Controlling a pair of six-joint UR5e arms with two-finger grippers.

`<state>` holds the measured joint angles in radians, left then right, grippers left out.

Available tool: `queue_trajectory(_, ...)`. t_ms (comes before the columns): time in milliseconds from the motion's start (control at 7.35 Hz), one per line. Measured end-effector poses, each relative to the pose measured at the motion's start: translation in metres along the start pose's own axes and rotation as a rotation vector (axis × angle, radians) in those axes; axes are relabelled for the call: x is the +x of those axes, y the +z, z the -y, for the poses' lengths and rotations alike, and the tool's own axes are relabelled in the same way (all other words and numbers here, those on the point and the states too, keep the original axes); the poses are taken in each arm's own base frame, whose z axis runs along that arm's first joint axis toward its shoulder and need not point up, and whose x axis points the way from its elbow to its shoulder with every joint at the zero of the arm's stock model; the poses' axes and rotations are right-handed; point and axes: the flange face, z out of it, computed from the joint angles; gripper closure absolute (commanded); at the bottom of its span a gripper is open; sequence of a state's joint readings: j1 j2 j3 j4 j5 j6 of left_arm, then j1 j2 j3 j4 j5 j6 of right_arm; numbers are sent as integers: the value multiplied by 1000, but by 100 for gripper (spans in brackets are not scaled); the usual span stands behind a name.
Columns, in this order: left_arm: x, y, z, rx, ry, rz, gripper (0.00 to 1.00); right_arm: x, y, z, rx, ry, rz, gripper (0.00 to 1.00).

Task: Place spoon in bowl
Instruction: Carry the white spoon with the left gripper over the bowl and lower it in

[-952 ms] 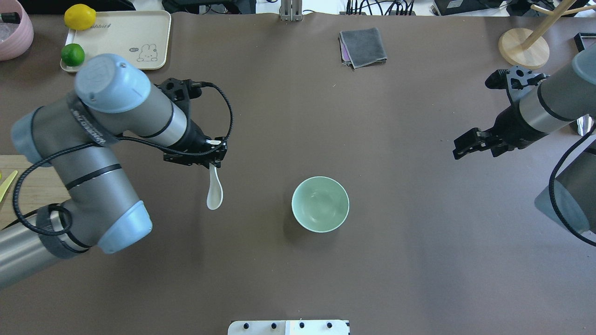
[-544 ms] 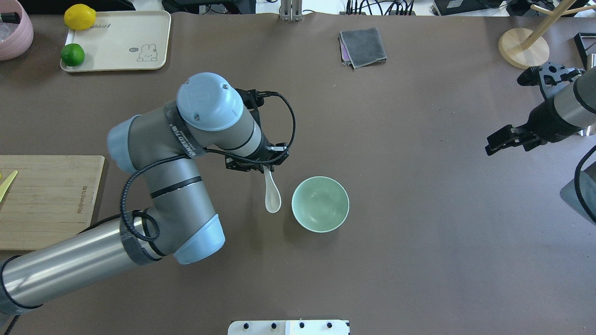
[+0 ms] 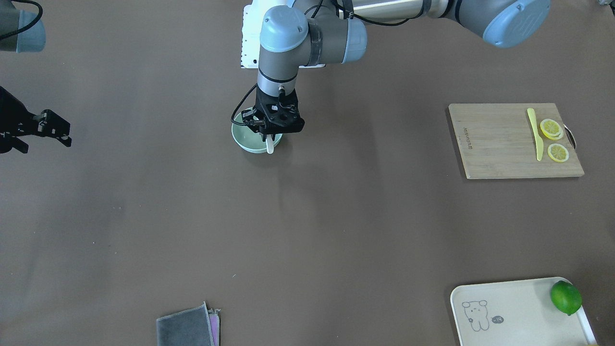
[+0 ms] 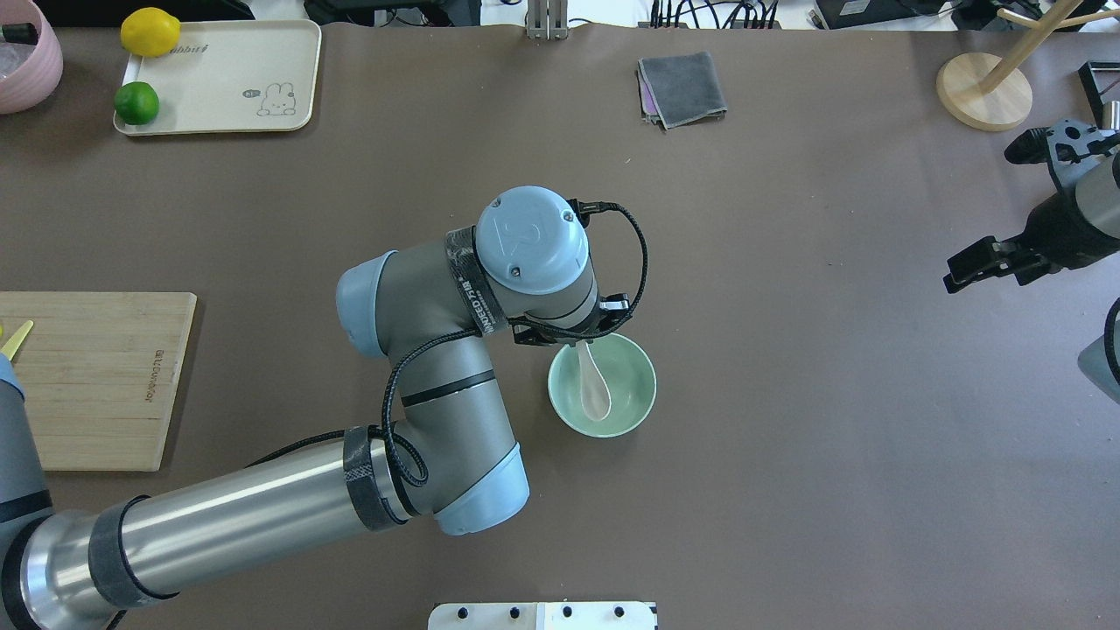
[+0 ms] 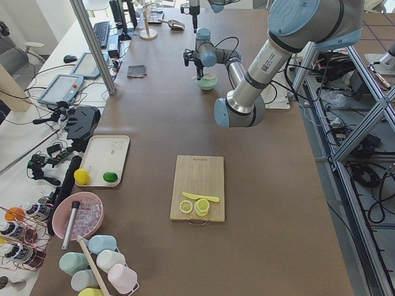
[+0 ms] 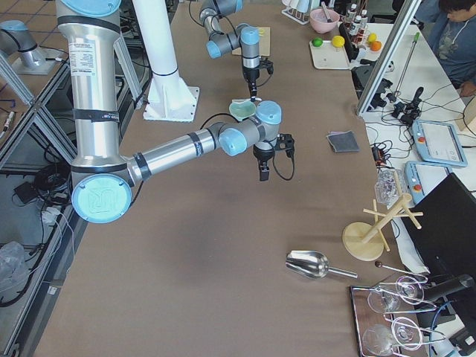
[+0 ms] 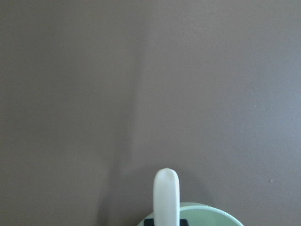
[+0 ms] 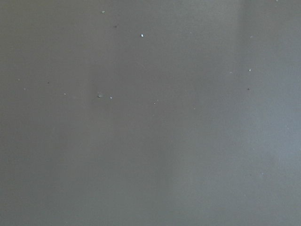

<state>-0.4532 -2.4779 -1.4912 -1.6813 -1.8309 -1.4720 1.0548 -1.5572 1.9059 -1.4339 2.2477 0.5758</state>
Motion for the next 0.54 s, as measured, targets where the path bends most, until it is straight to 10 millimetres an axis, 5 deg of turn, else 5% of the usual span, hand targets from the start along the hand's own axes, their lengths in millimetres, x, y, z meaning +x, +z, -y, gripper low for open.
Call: queue_trajectory(544,0,-7,-5,8,6,-12,2,3,-3,-4,2,2,4,0)
